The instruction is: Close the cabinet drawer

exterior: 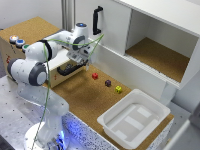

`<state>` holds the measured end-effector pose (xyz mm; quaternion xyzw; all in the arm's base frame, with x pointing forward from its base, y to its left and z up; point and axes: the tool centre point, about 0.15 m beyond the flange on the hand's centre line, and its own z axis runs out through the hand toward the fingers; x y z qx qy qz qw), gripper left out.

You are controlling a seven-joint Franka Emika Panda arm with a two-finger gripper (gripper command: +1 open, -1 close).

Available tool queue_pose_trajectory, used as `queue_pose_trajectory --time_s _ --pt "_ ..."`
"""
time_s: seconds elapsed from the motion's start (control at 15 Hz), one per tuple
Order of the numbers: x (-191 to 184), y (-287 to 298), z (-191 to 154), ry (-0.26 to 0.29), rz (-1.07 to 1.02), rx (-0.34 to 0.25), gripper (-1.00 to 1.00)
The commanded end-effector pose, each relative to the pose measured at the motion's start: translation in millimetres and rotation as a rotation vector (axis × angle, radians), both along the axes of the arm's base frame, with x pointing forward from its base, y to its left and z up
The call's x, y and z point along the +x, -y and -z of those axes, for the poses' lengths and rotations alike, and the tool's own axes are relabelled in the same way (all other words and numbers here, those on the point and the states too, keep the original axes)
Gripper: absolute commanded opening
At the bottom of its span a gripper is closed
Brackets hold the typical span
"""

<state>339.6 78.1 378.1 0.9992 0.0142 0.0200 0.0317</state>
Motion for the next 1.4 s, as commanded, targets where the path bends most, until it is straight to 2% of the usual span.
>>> queue_pose_trajectory --time_s 0.0,0.2,0.53,0.6,0.8,0.93,1.13,1.2,1.33 --pt "-29 18 17 -0.012 0.032 0.03 -1.0" --pt "-28 12 35 -0.034 -0.01 0.058 -1.0" --pt "-28 12 35 -0.034 -0.01 0.058 -1.0" --pt "-24 9 24 -0.065 0.005 0.03 -1.0" --pt "-15 -6 34 -0.052 -0.007 0.017 -1.0" --pt "-10 -17 42 -0.052 -0.011 0.066 -1.0" --pt "1 -35 54 -0.035 -0.031 0.107 -1.0" --pt "5 -39 59 -0.027 -0.025 0.141 -1.0" --pt "9 -50 66 -0.019 -0.036 0.158 -1.0"
